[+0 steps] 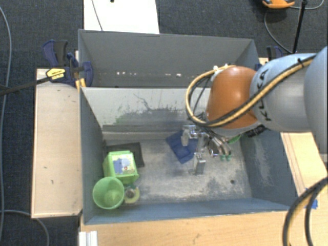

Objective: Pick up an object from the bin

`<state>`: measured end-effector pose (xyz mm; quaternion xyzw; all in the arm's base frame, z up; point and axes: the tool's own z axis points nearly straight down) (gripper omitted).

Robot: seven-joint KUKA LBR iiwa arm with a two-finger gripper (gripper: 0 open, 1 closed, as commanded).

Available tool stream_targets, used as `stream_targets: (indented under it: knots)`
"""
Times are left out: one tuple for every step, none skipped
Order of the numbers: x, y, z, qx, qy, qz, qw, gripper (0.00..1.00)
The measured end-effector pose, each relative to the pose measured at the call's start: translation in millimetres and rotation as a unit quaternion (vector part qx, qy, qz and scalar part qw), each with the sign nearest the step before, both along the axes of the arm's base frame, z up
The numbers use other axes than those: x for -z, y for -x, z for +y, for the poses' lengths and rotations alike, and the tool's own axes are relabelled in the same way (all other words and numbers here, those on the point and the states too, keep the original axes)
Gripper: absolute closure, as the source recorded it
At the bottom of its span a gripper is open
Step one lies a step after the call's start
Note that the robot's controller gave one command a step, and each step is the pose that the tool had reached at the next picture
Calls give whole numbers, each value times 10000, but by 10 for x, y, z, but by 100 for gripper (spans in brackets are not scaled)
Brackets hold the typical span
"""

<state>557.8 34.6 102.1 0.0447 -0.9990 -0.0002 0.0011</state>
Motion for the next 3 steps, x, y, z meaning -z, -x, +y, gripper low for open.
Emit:
stream_targets:
  knots:
    - [-56, 82, 110, 1363, -9, -43, 9907, 0]
    - [154, -33, 144, 1958, -5, -36, 9806, 0]
    - [305, 34, 256, 1958, -14, -54, 9806, 100]
